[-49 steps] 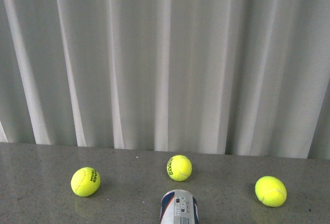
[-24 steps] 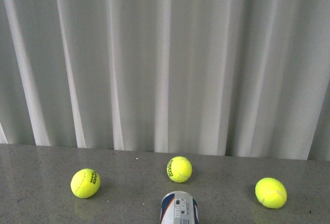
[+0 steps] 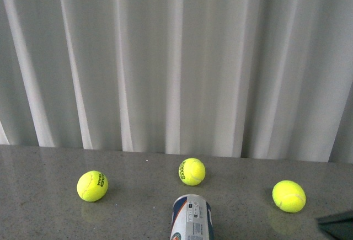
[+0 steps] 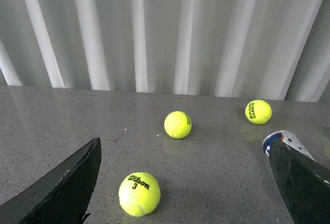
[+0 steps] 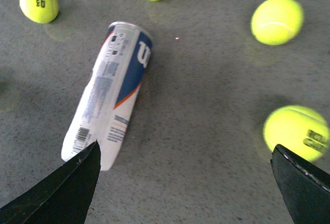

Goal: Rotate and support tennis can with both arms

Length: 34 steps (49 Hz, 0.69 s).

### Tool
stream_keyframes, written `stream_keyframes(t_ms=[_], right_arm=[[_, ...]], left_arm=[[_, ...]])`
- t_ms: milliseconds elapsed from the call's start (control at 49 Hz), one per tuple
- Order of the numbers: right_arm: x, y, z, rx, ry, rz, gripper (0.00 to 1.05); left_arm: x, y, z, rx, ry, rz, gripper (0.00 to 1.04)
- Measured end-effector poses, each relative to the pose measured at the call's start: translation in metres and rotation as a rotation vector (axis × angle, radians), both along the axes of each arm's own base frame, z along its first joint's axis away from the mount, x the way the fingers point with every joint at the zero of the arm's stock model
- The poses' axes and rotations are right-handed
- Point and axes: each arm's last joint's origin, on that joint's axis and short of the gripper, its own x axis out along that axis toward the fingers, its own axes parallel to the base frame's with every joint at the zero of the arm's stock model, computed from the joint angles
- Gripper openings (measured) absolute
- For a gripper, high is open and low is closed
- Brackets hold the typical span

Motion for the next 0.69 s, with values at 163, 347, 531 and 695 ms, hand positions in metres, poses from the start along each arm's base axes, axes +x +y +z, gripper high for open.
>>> stream_keyframes(t_ms=[163,347,531,695], right_arm=[[0.038,0.032,-0.014,0.026,0.123,0.045,0.98],[0.074,0.068,-0.032,0.063,0.23,0.057,0.98],[0.099,0.09,-0.047,0.091,0.295,0.045,0.98],[0.109,0.101,-0.064,0.088,0.344,0.025,0.98]], left_arm=[[0.0,0.0,0.0,0.0,0.0,0.0,0.98],[0.0,0.0,0.0,0.0,0.0,0.0,0.98],[0.0,0.0,0.0,0.0,0.0,0.0,0.98],[0.0,0.0,0.0,0.0,0.0,0.0,0.98]])
